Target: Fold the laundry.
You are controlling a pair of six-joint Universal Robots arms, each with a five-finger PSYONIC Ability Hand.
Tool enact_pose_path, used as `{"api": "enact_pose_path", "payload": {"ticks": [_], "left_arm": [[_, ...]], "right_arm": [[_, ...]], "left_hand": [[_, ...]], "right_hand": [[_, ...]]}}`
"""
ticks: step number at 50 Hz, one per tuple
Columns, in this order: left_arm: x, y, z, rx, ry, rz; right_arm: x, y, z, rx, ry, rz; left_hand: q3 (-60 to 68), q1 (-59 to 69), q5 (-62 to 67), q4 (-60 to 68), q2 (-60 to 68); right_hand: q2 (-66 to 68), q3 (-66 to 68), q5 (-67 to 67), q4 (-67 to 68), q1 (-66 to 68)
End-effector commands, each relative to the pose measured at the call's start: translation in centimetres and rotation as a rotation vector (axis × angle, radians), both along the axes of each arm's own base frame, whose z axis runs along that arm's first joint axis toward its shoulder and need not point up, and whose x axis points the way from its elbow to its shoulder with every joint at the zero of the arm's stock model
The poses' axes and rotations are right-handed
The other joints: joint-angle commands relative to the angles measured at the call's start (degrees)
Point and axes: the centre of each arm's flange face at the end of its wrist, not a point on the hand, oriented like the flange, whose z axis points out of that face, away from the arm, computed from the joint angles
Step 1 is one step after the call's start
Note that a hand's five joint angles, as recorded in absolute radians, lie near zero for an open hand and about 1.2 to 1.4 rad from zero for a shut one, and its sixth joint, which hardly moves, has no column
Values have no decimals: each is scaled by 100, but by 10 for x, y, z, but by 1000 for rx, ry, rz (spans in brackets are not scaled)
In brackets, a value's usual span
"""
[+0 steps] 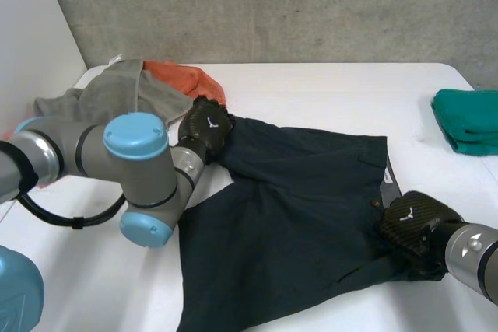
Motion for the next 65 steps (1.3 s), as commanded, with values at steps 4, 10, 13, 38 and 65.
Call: {"api": "enact_pose_path", "payload": {"ticks": [4,10,13,38,65], "left_arm": [[8,19,-7,101,-41,68],[28,47,57,177,138,102],[38,69,83,257,265,112],[87,225,52,949,251,135],[28,113,44,404,332,142]], "right_arm": [[5,-16,9,-66,-107,-59],[10,-28,9,-62,-172,-72],[11,-35,8,-60,-192,-91],[16,-55,-7,-41,-275,-149],[21,-78,1,-185,-297,-127]], "left_hand": [[-2743,-2293,-2704,-2714,-2708],[-2508,-2058,-2469,-2479,-2472],[-2306,-1856,-2267,-2277,-2271],[-1683,-1233,-1644,-1654,-1648],[3933,4383,3972,3962,3968]], "right_hand": [[1241,1223,1307,1190,2250],[1241,1223,1307,1190,2250],[1241,1223,1307,1190,2250],[1241,1223,1307,1190,2250],[1241,1223,1307,1190,2250]]}}
